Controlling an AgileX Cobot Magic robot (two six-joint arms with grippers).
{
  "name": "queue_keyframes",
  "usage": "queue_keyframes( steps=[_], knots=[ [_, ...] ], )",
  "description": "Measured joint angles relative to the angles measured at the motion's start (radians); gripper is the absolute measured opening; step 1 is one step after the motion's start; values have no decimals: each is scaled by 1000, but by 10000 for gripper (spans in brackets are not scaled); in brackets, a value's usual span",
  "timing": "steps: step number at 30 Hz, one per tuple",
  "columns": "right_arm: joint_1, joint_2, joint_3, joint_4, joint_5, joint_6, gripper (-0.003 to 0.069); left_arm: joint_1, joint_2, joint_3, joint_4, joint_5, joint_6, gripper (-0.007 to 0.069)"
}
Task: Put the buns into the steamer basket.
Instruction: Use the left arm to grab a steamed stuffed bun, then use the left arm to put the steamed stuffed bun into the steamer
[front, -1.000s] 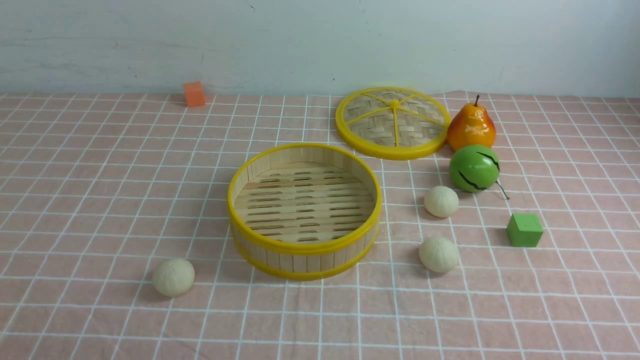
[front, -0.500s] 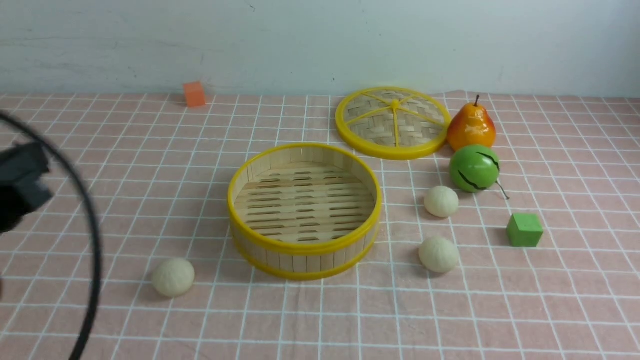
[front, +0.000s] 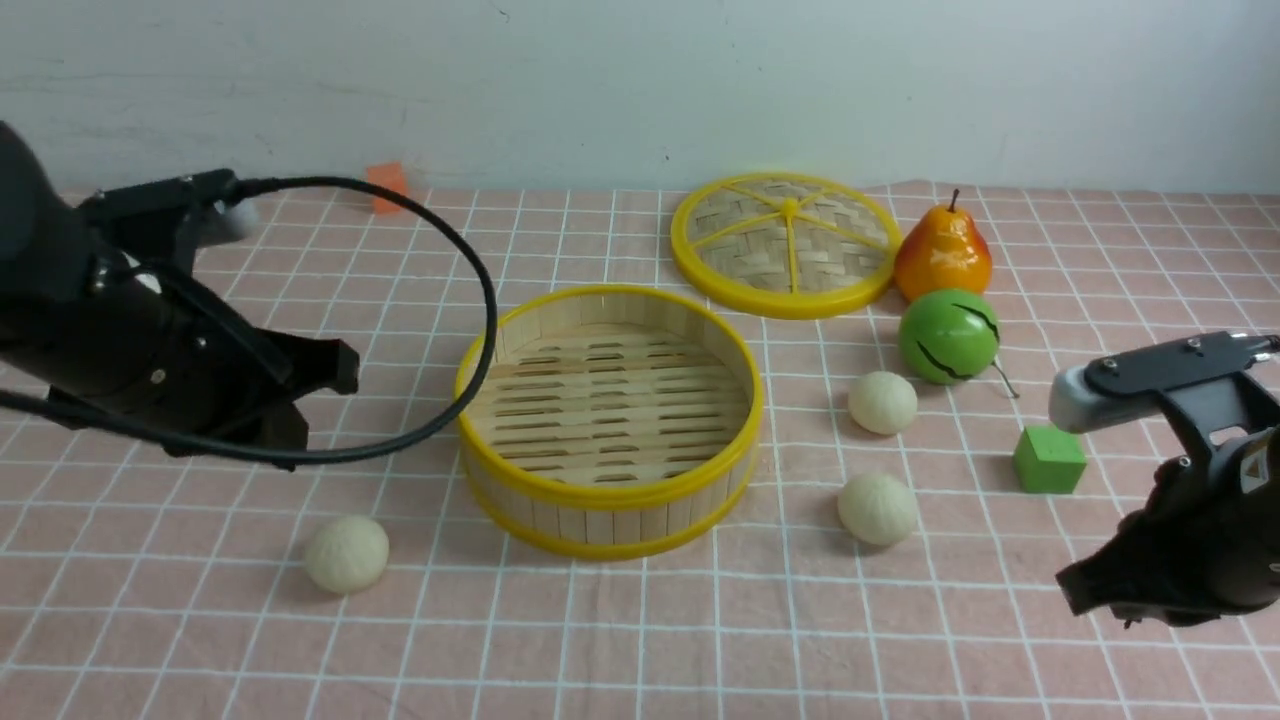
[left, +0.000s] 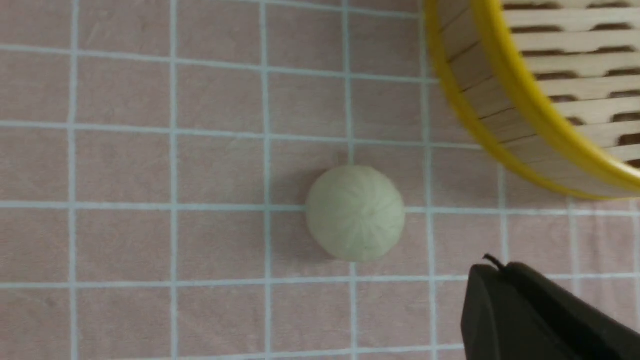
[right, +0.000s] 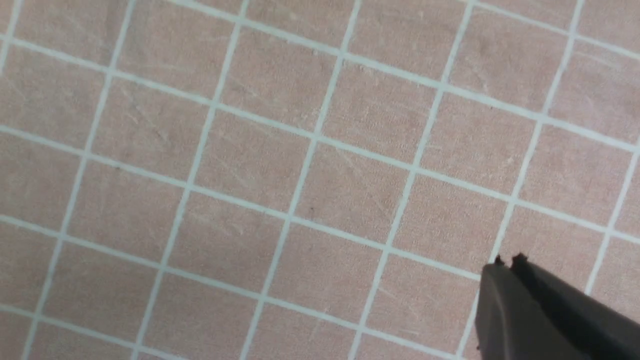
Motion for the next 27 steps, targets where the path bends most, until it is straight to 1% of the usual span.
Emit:
queue_keyframes(
  steps=[3, 4, 5, 6, 7, 9, 12, 13, 14, 15, 16, 17, 18, 20, 21, 22, 24, 27],
  knots=[
    [-5, 0, -3, -3, -8, -8, 6, -46, 83, -33, 93, 3, -39, 66],
    [-5, 0, -3, -5, -11, -8, 6, -54, 88, -35, 106, 1, -41, 79],
    [-6, 1, -4, -13, -22, -8, 8, -84, 131, -44, 163, -15, -70, 139],
    [-6, 1, -4, -14, -23, -8, 8, -90, 136, -43, 175, -16, -74, 156],
    [-6, 2, -4, -15, -26, -8, 11, -107, 177, -48, 219, -30, -115, 225],
    [-6, 2, -4, -15, -26, -8, 13, -111, 216, -48, 272, -39, -165, 304],
    [-6, 3, -4, -15, -26, -8, 15, -111, 265, -48, 330, -53, -251, 359],
    [-6, 3, -4, -15, -26, -8, 16, -111, 279, -48, 347, -61, -273, 362],
    [-6, 3, -4, -15, -26, -8, 17, -111, 281, -48, 353, -62, -276, 360],
    [-6, 3, -4, -15, -27, -8, 19, -111, 297, -48, 358, -73, -293, 341],
    [-6, 3, -4, -15, -27, -8, 20, -111, 305, -48, 359, -79, -298, 318],
    [-6, 4, -4, -13, -27, -8, 22, -111, 313, -48, 352, -82, -303, 268],
    [-6, 5, -4, -13, -27, -8, 22, -111, 314, -48, 350, -82, -302, 247],
    [-6, 6, -4, -6, -28, -8, 22, -111, 313, -49, 325, -82, -296, 116],
    [-6, 6, -4, -1, -28, -8, 23, -111, 308, -59, 309, -76, -280, 33],
    [-6, 6, -4, 0, -29, -8, 22, -111, 301, -70, 293, -72, -262, -1],
    [-6, 6, -4, 0, -31, -8, 25, -111, 287, -87, 270, -64, -239, -14],
    [-6, 6, -4, 1, -41, -8, 31, -116, 230, -193, 191, -54, -165, -14]
  ],
)
